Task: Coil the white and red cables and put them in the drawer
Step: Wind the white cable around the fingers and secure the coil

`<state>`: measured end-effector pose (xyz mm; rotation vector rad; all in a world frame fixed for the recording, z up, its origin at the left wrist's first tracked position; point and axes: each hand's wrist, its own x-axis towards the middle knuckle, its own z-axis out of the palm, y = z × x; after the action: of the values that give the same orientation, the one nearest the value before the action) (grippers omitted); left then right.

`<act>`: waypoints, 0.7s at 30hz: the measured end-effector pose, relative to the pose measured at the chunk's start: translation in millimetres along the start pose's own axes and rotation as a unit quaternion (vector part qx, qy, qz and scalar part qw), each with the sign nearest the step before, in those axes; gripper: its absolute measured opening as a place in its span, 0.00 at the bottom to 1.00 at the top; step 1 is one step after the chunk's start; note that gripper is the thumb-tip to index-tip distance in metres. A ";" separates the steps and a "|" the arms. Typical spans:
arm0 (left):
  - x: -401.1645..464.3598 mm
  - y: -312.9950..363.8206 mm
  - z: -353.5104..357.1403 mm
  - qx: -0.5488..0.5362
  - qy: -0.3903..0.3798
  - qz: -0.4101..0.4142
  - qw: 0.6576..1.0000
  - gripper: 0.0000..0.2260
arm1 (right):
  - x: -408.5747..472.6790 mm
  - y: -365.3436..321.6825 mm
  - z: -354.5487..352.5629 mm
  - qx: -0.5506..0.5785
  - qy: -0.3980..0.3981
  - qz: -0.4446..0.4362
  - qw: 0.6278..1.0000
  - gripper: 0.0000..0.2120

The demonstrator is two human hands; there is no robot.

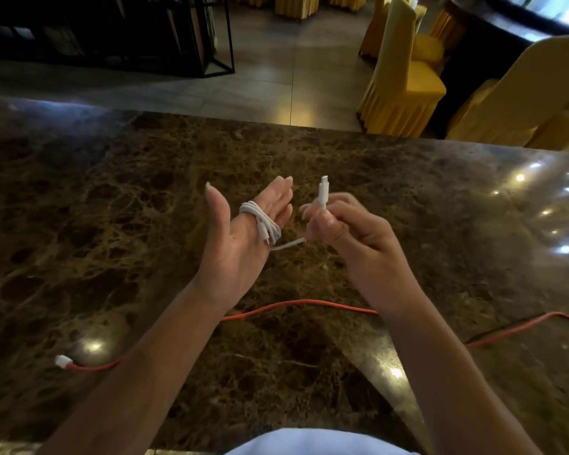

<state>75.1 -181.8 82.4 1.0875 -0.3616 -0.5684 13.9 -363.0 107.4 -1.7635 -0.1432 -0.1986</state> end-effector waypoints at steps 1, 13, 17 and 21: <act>0.6 0.2 0.0 0.007 -0.004 -0.002 1.000 0.57 | 1.6 2.3 1.1 0.018 -0.010 0.019 1.000 0.12; -7.1 3.3 0.3 -0.025 -0.041 -0.068 0.997 0.56 | 12.4 2.4 -1.7 -0.034 -0.068 0.155 0.985 0.10; -8.9 -0.3 5.2 -0.025 -0.089 -0.106 0.990 0.54 | 13.5 -7.2 -7.3 -0.123 -0.129 0.144 0.973 0.10; -9.4 -2.0 6.8 -0.063 -0.106 -0.126 0.984 0.55 | 15.4 -9.5 -8.5 -0.231 -0.155 0.114 0.954 0.09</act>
<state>63.4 -181.7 83.5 0.9578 -0.3696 -0.9249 26.5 -369.6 121.4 -2.2527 -0.1249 0.2352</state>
